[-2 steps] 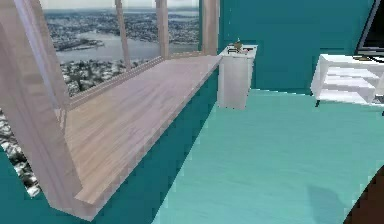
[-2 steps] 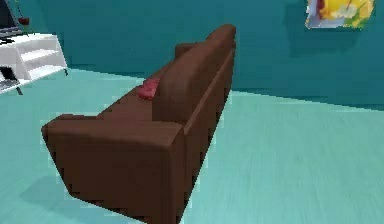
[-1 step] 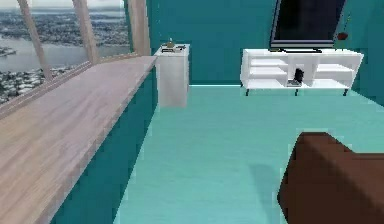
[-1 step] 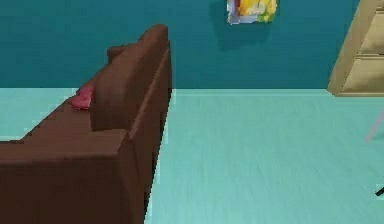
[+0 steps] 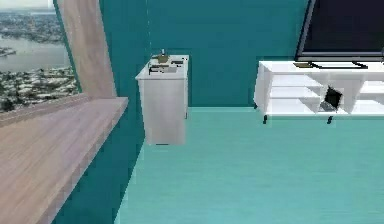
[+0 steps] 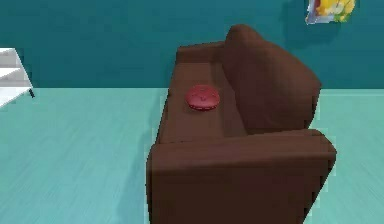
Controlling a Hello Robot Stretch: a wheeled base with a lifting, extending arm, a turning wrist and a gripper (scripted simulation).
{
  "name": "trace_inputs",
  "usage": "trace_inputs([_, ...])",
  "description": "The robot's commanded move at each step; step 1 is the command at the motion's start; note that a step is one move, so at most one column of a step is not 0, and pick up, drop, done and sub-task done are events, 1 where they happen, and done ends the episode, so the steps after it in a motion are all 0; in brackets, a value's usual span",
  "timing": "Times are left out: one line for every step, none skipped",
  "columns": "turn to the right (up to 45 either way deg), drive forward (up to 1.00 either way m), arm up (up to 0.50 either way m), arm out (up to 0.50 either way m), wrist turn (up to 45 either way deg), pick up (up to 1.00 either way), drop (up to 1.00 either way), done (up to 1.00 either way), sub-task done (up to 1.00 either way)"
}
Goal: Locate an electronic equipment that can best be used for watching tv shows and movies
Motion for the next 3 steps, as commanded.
trace_inputs([0.0, 0.50, 0.00, 0.00, 0.0, 0.00, 0.00, 0.00, 0.00])
trace_inputs([33.0, 0.00, 0.00, 0.00, 0.0, 0.00, 0.00, 0.00, 0.00])
trace_inputs([0.0, 1.00, 0.00, 0.00, 0.0, 0.00, 0.00, 0.00, 0.00])
